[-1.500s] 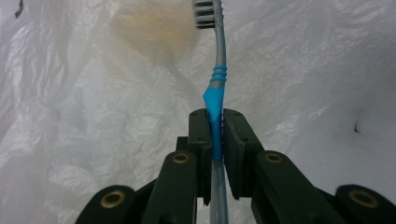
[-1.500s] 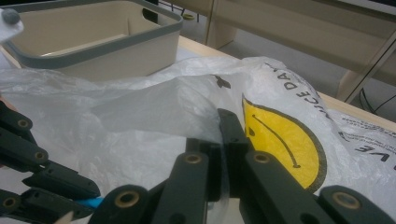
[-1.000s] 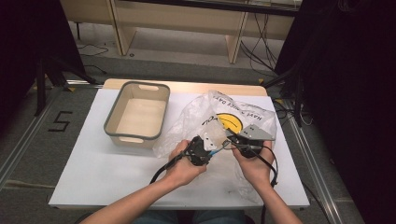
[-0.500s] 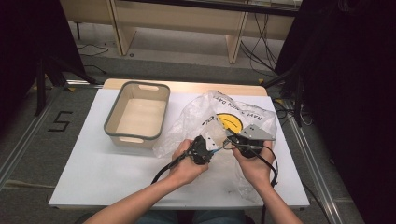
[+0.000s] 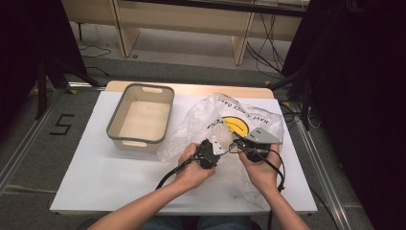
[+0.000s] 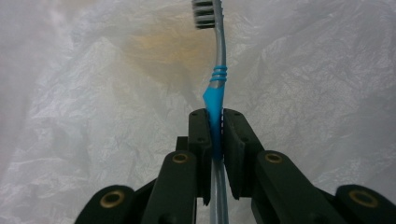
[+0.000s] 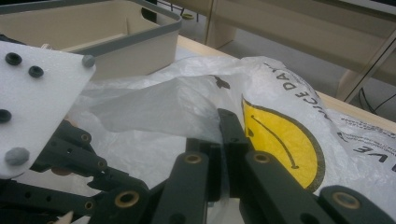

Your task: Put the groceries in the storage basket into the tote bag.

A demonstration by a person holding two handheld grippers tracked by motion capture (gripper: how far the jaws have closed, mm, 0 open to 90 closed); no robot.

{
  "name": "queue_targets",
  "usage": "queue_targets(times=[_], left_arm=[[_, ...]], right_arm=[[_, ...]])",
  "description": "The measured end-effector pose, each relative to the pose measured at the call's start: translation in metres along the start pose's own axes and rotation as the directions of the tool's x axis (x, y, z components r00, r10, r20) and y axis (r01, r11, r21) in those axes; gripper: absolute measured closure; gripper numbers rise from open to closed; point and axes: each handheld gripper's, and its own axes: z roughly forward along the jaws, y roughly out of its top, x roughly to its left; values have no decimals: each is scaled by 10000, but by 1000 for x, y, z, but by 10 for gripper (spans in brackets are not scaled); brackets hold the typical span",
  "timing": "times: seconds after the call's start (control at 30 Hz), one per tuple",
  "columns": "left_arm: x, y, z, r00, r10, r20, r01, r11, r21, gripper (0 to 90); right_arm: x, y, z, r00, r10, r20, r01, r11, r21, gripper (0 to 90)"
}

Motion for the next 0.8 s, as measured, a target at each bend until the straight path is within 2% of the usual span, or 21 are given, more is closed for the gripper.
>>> queue_targets(times=[0.17, 0.3, 0.4, 0.53, 0.67, 0.8], left_arm=[[-1, -1, 2, 9998, 208, 73, -207, 9996, -182, 808], [-4, 0, -2, 9986, 463, 244, -456, 9986, -261, 710], [-6, -1, -8, 9986, 442, 283, -434, 9987, -285, 616], [-7, -3, -24, 9983, 307, 489, -281, 9981, -544, 521], [-6, -8, -48, 9978, 222, 626, -161, 9953, -950, 452], [-1, -14, -74, 9959, -120, 895, 245, 9898, -1401, 424]], right_arm=[[0, 0, 0, 10000, -8, 2, 8, 10000, 32, 900], [-1, -1, 0, 10000, 3, 25, -3, 10000, 57, 900], [-2, -1, 0, 10000, 6, 32, -7, 10000, 79, 900], [-2, -2, 0, 10000, 0, 23, 0, 10000, 81, 900], [-2, -3, -1, 10000, 17, 16, -18, 9999, 143, 900], [-3, -7, -2, 9999, 12, -102, -8, 9994, 346, 900]])
